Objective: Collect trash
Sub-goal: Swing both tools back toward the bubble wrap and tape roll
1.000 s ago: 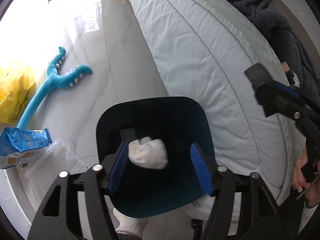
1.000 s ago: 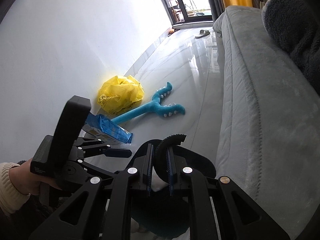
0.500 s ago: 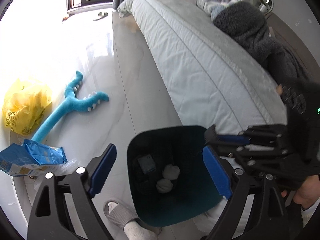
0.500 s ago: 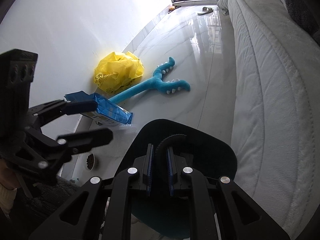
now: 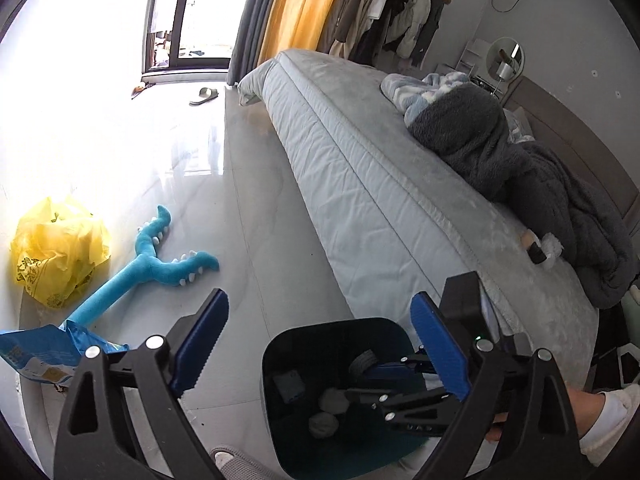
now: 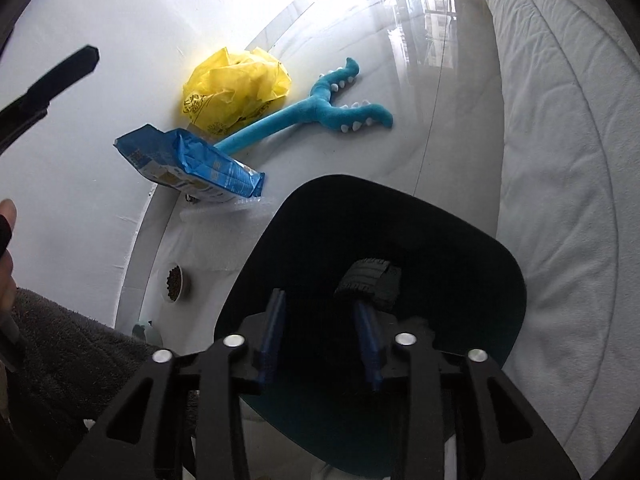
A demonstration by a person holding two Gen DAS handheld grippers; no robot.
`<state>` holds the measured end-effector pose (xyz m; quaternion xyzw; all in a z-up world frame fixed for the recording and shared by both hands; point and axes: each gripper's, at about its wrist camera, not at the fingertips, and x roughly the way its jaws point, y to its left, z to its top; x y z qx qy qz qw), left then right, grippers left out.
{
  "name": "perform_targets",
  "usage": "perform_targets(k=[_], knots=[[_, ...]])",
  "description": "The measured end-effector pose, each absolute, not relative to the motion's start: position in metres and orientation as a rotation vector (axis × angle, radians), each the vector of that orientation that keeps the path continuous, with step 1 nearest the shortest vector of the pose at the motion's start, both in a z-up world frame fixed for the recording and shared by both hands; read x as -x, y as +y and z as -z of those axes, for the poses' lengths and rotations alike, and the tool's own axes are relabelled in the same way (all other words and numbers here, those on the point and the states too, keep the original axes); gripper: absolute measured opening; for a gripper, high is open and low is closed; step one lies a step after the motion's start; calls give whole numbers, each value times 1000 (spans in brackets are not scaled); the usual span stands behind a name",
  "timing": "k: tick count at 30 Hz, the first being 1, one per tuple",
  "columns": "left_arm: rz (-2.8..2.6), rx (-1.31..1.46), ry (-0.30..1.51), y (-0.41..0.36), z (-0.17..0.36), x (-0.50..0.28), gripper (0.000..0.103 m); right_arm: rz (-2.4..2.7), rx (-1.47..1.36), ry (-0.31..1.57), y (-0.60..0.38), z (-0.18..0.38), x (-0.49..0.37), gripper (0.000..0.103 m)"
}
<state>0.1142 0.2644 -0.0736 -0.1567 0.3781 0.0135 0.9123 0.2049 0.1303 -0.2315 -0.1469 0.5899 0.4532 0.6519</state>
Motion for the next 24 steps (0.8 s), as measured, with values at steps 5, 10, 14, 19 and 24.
perform_targets(k=[5,10,14,19,24], knots=[[-23,360,727,267,60,-113,95,-1017,384,1387,133,243,-196,50],[-29,344,654,256,37,-117,96,-1019,389,1376,127,236,-192,52],[-60,296,632,245,30,-120,96,-1033,361,1335,116,218,-194,52],[-57,283,584,231,15,-128,96,-1042,335,1298,103,199,-198,52],[-53,229,539,206,3,-136,96,-1090,285,1195,83,168,-202,52]])
